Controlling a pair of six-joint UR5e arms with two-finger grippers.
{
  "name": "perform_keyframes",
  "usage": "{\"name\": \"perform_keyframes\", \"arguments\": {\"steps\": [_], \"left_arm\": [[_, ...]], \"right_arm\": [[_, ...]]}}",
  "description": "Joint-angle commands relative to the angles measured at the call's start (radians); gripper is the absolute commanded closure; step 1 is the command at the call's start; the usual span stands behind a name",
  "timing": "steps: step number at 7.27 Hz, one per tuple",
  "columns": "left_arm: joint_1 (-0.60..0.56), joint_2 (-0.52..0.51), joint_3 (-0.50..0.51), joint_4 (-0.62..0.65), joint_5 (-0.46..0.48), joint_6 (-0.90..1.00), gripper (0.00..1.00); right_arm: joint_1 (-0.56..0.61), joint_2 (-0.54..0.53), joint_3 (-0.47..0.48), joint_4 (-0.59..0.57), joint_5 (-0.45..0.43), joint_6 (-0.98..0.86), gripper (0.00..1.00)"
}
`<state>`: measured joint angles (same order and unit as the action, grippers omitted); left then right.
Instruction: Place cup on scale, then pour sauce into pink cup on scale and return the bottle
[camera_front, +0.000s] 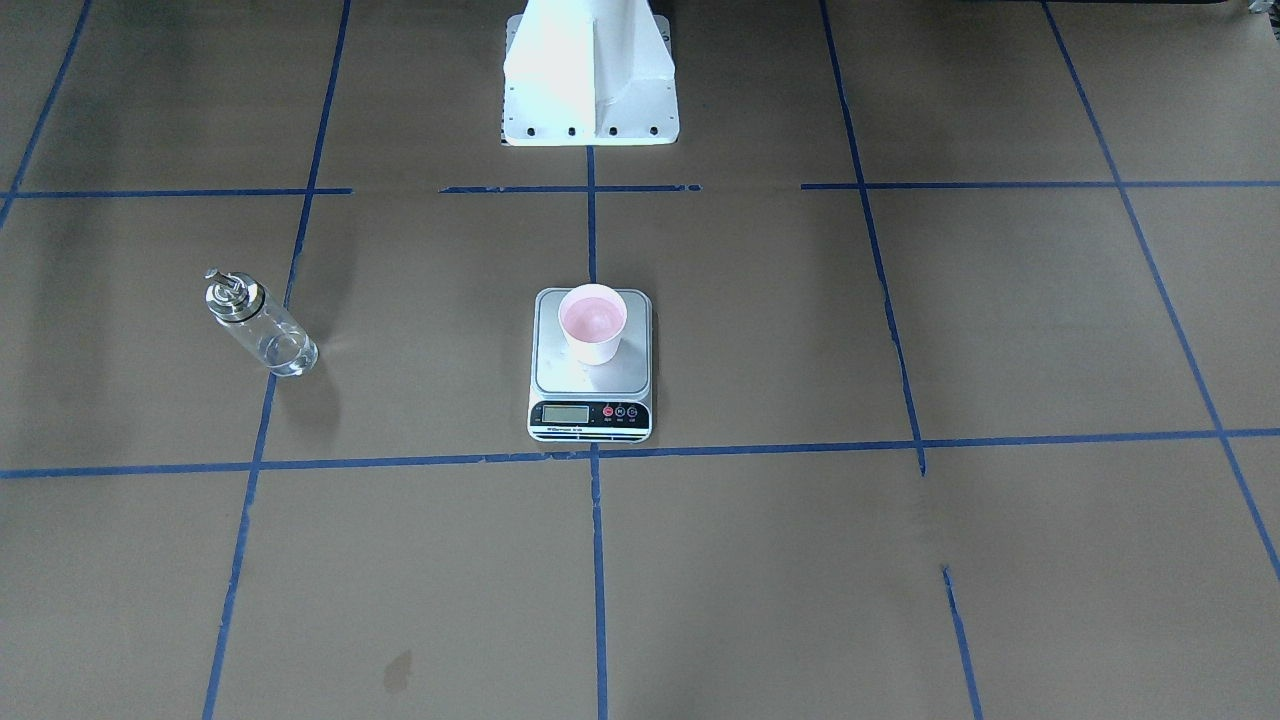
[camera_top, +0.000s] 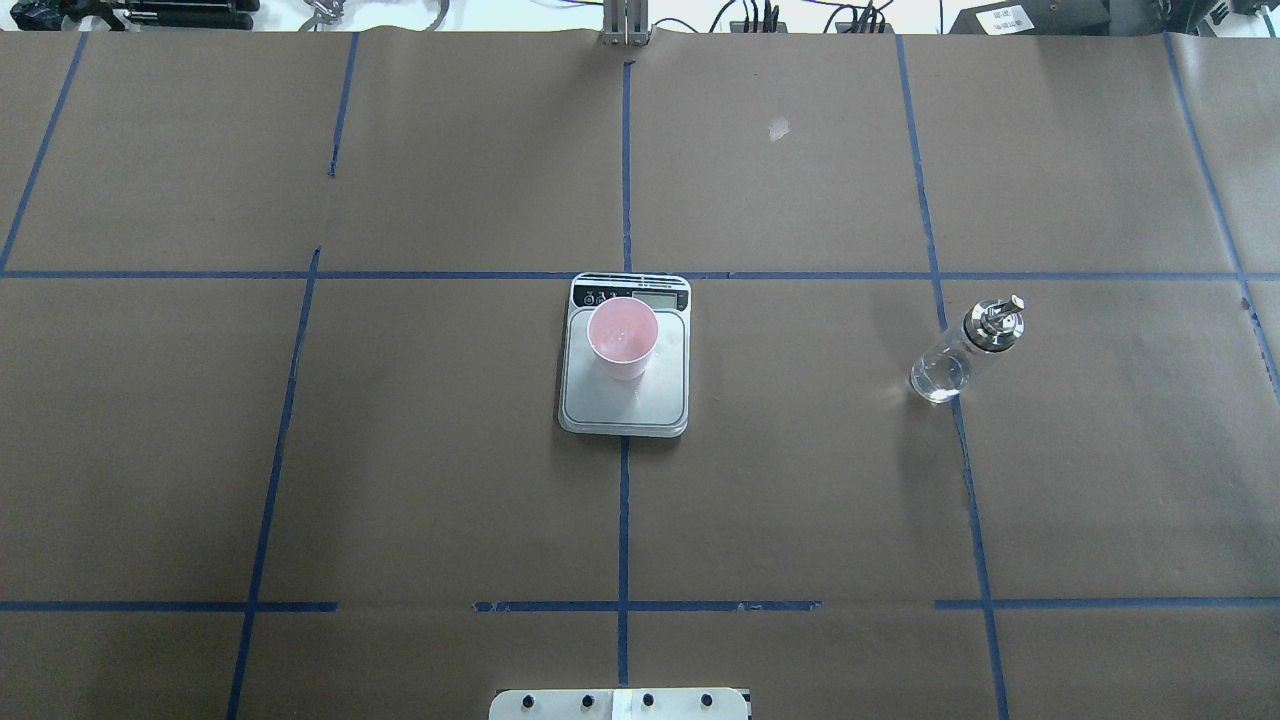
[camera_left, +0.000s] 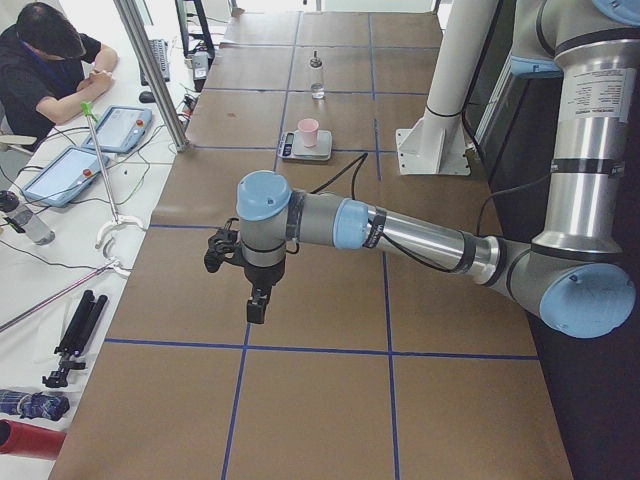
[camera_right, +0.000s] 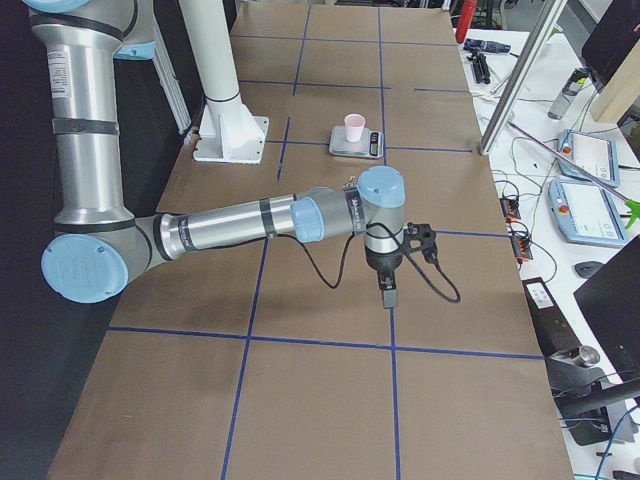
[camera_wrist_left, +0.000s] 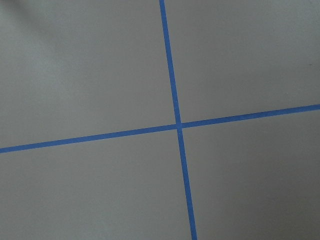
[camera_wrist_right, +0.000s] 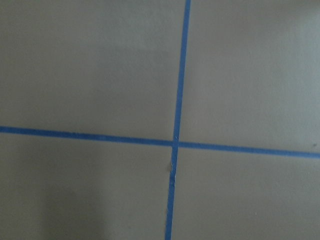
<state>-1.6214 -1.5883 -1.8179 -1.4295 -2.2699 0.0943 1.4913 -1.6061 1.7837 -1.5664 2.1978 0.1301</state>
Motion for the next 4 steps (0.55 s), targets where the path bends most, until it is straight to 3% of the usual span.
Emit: {"name": "perform_keyframes", "arguments": {"steps": [1,2,4], "left_arm": [[0.000,0.001,0.006,-0.002,0.000,-0.001,0.00],[0.000,0.001,0.009,0.001,-0.002,-0.001,0.00],[0.000,0.001,0.012,0.007,-0.003,-0.001,0.00]], "right_arm": [[0.012,-0.081,-0.006,0.009,0.043,0.006,0.00],[0.014,-0.131,0.000,0.012,0.097,0.005,0.00],[0.014,-0.138,0.003,0.012,0.112,0.003,0.00]]}}
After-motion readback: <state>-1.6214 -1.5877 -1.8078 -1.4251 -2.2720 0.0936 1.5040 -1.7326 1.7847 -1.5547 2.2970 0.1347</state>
